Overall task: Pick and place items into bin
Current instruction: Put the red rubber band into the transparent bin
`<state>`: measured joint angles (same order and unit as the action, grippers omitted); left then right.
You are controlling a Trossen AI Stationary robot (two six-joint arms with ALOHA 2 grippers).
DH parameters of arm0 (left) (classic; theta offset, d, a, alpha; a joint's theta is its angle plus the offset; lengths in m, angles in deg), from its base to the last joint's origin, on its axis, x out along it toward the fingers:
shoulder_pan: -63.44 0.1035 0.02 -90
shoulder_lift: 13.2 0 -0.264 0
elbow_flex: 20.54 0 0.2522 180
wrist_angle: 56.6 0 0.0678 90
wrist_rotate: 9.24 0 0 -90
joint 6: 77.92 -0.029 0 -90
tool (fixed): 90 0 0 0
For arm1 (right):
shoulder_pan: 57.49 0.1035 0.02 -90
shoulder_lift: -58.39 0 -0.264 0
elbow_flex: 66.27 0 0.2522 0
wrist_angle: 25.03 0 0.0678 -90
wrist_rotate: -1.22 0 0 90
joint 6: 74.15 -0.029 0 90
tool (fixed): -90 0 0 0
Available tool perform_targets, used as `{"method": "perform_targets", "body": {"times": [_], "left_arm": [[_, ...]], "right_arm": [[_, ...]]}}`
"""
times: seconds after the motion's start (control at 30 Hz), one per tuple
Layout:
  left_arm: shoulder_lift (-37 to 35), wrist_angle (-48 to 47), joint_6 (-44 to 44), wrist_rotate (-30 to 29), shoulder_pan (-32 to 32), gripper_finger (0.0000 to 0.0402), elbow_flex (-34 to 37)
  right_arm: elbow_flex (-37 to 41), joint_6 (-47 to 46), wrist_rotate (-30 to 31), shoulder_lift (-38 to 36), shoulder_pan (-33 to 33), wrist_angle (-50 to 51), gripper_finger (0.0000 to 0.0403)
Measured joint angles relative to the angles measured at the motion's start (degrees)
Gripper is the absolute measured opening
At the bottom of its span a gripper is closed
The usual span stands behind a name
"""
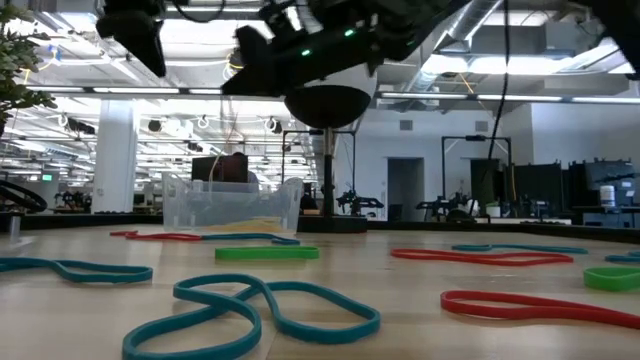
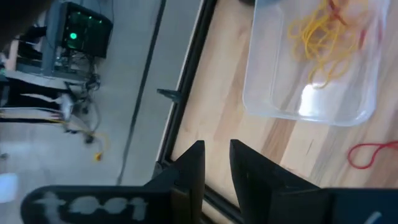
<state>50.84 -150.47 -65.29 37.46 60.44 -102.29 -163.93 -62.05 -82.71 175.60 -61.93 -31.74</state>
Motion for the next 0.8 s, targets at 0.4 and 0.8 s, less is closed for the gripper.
{"method": "perform_targets", "body": {"times": [0.4,0.8], "left_arm": [[-12.6,1.0,7.6,1.2,-0.3,0.0066,0.0],[-12.6,1.1,9.0,4.3,-0.3,0.0066,0.0]], "right_arm": [[-14.2,-2.0,4.4,13.1,-1.3,11.0,0.0],[-15.5,-3.1,4.3,13.8,-1.3,12.9,0.0017]]}}
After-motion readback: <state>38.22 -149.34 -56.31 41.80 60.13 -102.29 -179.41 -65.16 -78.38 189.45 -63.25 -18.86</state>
